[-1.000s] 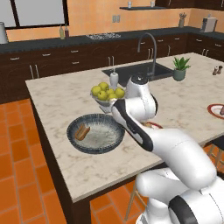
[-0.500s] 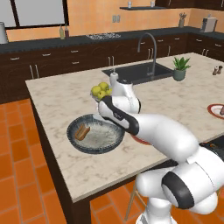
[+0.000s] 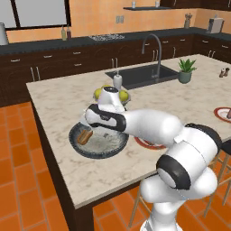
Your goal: Place one bun and one sausage from the bowl on each plate.
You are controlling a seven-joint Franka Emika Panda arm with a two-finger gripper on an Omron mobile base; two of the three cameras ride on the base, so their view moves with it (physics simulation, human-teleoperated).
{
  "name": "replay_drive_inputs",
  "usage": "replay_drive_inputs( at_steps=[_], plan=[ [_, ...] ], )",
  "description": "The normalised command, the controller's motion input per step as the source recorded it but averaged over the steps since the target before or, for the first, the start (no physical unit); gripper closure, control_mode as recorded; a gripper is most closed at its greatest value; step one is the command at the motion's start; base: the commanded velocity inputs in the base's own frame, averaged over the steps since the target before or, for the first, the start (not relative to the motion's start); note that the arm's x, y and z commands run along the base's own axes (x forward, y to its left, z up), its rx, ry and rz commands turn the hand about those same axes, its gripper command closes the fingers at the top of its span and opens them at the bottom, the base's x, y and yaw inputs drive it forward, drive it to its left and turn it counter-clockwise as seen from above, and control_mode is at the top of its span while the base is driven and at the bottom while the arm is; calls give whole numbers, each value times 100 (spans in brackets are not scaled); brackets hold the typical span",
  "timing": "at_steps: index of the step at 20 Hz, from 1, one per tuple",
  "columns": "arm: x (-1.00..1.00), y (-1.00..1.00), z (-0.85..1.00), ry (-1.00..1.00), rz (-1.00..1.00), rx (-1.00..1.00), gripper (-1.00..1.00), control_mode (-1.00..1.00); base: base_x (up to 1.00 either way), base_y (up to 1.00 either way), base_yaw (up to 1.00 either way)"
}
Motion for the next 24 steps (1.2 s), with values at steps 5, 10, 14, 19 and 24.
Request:
replay_drive_inputs(
  at_steps=[5, 10, 14, 19, 24],
  plan=[
    [38, 36, -45, 5, 0, 0, -100, -100, 0, 0, 0],
    [34, 3, -35, -11, 0, 2, -100, -100, 0, 0, 0],
    [37, 0, -16, 0, 0, 0, -100, -100, 0, 0, 0],
    [37, 14, -18, 0, -2, 0, -100, -100, 0, 0, 0],
    [33, 26, -20, 0, -5, 0, -100, -100, 0, 0, 0]
  ],
)
